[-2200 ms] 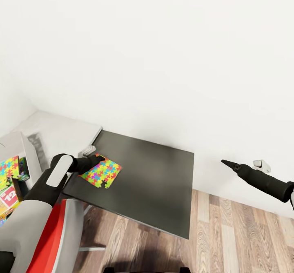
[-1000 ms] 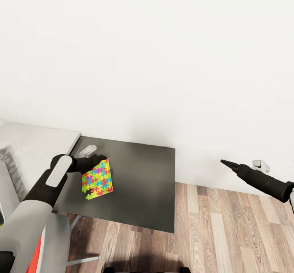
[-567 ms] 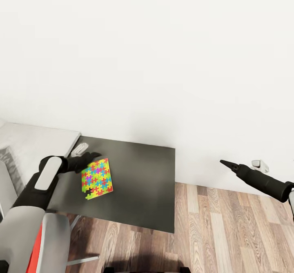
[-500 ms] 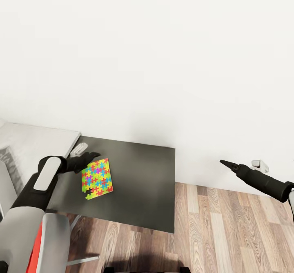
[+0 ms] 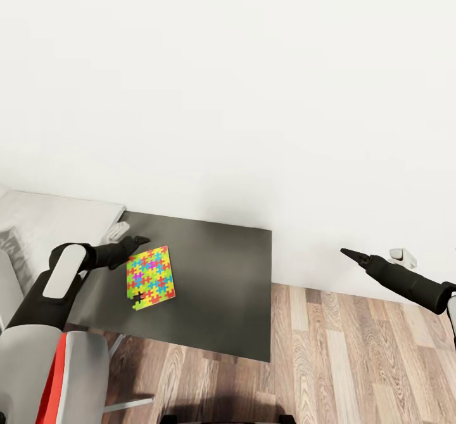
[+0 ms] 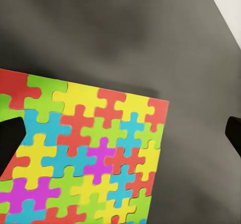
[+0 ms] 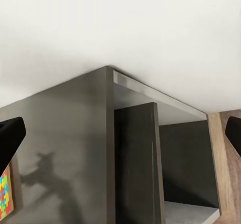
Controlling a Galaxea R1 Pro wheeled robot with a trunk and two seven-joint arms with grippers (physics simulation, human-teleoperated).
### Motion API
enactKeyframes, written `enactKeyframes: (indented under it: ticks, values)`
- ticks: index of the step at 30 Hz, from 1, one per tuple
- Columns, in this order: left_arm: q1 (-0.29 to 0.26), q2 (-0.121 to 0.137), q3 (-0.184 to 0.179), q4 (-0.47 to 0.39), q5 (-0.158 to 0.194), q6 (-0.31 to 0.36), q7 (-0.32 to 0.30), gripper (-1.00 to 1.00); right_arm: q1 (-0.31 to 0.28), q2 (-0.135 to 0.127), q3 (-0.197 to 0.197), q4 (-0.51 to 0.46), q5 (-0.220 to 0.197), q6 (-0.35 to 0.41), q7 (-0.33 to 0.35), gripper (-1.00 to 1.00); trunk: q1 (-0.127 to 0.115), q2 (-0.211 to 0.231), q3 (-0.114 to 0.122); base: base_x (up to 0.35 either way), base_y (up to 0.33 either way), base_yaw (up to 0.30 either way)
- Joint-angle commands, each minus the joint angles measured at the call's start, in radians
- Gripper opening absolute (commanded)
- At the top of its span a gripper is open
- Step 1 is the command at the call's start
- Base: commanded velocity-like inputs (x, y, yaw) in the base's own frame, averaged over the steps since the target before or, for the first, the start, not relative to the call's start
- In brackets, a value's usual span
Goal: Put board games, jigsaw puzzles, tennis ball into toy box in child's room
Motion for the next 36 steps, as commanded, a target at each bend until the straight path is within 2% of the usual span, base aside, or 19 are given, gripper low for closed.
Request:
enactKeyframes:
  ticks: [1, 8, 14, 19, 36]
  values:
    - [0.0, 0.001, 0.001, -0.002, 0.009, 0.004, 0.012, 1.0, -0.001, 0.0, -0.001, 0.0, 0.009, 0.005, 0.01, 1.0, 0.001, -0.002, -0.001, 0.0, 0.0, 0.0]
    - [0.0, 0.005, 0.0, 0.0, 0.004, 0.005, 0.068, 1.0, -0.001, 0.0, -0.001, 0.0, 0.009, 0.005, 0.01, 1.0, 0.001, -0.002, -0.001, 0.0, 0.0, 0.0]
    - [-0.002, 0.006, -0.002, 0.006, 0.007, 0.009, 0.181, 1.0, -0.001, 0.0, 0.001, 0.0, 0.009, 0.005, 0.01, 1.0, 0.001, -0.002, -0.001, 0.0, 0.0, 0.0]
    - [-0.003, 0.006, -0.002, 0.024, 0.01, 0.024, 0.229, 1.0, -0.001, 0.0, 0.001, 0.0, 0.009, 0.005, 0.01, 1.0, 0.001, -0.002, -0.001, 0.0, 0.0, 0.0]
    - [-0.007, 0.004, -0.001, 0.082, 0.013, 0.039, 0.258, 1.0, -0.002, 0.0, 0.002, 0.0, 0.009, 0.005, 0.01, 1.0, 0.001, -0.002, -0.001, 0.0, 0.0, 0.0]
